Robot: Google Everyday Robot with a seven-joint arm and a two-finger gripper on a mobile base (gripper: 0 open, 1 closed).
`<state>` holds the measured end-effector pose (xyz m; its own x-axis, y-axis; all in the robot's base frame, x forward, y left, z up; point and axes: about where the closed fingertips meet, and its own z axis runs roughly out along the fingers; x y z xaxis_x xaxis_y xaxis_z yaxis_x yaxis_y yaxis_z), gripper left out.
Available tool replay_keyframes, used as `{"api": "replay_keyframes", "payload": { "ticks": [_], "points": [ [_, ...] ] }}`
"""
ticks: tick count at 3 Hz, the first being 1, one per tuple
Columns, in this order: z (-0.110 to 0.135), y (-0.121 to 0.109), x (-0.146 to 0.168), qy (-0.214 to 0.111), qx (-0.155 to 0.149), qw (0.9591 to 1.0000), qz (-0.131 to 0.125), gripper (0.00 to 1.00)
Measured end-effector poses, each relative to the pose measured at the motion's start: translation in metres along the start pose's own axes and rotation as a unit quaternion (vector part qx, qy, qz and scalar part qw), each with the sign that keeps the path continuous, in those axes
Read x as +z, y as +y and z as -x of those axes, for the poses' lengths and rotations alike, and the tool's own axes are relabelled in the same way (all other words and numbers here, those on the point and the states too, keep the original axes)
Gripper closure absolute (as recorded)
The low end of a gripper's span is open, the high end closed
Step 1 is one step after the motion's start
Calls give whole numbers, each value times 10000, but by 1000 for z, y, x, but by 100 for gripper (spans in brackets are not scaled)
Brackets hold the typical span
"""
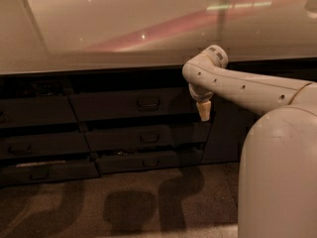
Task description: Open top drawer
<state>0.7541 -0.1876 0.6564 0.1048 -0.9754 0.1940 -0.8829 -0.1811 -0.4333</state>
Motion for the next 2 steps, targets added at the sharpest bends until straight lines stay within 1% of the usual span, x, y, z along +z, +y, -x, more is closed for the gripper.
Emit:
{"api": "replay_keyframes", "payload": {
  "ticks": [1,2],
  "points": [
    [-11,11,33,345,-339,9988,11,0],
    [-11,11,33,345,-339,9988,11,0]
  ]
}}
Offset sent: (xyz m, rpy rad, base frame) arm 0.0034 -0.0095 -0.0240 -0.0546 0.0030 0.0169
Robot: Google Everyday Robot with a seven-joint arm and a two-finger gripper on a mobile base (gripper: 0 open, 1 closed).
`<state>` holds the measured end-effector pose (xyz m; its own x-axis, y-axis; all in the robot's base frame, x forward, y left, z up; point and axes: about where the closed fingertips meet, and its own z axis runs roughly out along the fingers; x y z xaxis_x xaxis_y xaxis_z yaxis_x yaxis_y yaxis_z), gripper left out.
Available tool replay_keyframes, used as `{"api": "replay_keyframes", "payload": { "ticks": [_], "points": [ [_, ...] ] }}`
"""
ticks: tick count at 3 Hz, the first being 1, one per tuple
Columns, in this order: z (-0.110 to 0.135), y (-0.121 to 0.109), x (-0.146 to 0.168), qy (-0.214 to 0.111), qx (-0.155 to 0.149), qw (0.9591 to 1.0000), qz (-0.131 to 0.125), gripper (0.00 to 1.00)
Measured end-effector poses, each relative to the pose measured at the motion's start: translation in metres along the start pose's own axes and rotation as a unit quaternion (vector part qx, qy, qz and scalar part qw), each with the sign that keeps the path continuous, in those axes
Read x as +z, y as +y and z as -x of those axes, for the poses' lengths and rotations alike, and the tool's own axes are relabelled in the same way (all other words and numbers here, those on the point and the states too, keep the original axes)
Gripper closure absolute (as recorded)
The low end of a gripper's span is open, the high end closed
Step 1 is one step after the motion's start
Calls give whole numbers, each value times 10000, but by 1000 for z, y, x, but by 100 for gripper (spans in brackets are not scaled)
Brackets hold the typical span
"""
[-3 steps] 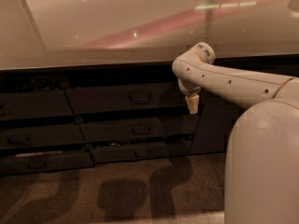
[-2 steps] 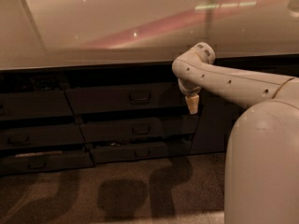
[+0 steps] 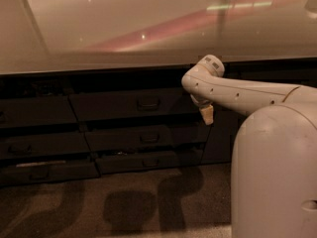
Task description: Open top drawer
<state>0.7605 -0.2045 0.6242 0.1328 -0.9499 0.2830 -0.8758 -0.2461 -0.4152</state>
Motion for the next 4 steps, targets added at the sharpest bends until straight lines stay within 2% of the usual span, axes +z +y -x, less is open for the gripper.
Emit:
{"api": "replay_keyframes", "payload": {
  "ticks": [1,4],
  "points": [
    [0,0,0,0,0,10000,0,19],
    [0,0,0,0,0,10000,1,89]
  ]
}}
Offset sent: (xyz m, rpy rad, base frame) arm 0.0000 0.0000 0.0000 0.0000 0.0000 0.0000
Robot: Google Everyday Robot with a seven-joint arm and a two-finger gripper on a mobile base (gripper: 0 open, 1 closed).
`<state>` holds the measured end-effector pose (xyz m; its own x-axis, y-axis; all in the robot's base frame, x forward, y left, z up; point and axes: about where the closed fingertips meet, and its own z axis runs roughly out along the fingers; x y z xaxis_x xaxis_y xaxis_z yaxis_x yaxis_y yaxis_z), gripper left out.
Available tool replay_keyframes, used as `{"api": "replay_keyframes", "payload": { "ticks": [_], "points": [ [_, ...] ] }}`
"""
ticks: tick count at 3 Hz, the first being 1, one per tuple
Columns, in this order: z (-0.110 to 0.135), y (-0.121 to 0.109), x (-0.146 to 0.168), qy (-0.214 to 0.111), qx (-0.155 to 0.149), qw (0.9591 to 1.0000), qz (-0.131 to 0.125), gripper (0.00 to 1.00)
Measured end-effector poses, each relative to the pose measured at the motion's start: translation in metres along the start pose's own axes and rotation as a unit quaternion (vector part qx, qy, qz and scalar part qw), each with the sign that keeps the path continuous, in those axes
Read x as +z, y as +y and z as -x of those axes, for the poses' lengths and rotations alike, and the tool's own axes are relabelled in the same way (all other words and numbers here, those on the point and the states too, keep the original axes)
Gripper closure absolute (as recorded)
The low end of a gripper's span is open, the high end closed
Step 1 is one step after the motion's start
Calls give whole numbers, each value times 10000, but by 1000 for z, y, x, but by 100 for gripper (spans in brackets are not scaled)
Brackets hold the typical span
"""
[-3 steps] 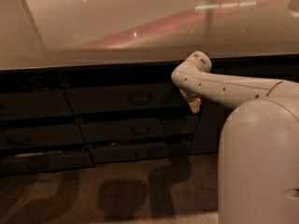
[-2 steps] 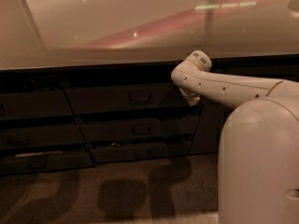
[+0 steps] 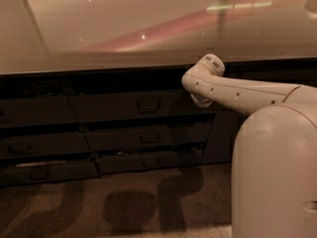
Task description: Open top drawer
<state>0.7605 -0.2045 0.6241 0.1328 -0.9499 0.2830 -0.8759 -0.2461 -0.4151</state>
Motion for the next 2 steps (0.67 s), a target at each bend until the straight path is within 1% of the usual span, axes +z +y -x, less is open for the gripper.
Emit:
{"api": "replay_keyframes", "payload": {
  "ticks": [1,2],
  "points": [
    [0,0,0,0,0,10000,0,100],
    [-2,-3,-6,0,0,10000,0,100]
  ]
}}
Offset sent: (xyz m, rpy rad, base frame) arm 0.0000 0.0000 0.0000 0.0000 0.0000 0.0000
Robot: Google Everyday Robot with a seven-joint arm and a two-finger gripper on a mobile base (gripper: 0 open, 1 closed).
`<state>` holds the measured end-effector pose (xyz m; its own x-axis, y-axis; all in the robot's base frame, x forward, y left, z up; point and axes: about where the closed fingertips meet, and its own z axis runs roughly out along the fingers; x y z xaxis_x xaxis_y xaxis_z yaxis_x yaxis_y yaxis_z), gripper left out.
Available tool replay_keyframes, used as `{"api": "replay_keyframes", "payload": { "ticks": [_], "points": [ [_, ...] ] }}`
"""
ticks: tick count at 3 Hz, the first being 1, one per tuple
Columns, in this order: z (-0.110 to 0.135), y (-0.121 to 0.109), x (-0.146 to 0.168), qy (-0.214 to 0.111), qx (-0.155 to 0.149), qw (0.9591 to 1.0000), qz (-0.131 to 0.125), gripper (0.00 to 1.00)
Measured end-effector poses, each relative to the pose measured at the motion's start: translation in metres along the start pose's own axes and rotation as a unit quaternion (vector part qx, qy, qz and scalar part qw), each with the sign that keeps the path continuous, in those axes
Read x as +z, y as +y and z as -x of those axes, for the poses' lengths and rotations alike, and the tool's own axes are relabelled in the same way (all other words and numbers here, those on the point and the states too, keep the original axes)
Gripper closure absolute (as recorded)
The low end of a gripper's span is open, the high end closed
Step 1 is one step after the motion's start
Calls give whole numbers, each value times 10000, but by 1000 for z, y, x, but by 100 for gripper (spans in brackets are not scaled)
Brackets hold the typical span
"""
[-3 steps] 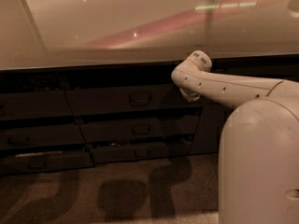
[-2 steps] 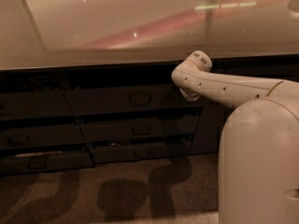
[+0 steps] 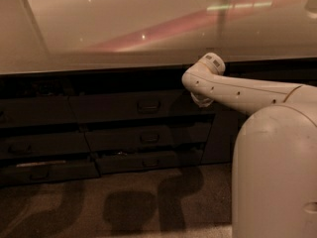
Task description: Open top drawer
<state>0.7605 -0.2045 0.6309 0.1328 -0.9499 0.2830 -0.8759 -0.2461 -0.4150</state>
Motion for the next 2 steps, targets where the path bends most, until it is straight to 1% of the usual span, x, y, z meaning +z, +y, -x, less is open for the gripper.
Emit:
{"api": "replay_keyframes", "payload": {
  "ticks": [1,2],
  "points": [
    [0,2,-1,-52,-5,10000,20,100],
    [3,8,-6,-191,-42,9998,3,100]
  ]
}}
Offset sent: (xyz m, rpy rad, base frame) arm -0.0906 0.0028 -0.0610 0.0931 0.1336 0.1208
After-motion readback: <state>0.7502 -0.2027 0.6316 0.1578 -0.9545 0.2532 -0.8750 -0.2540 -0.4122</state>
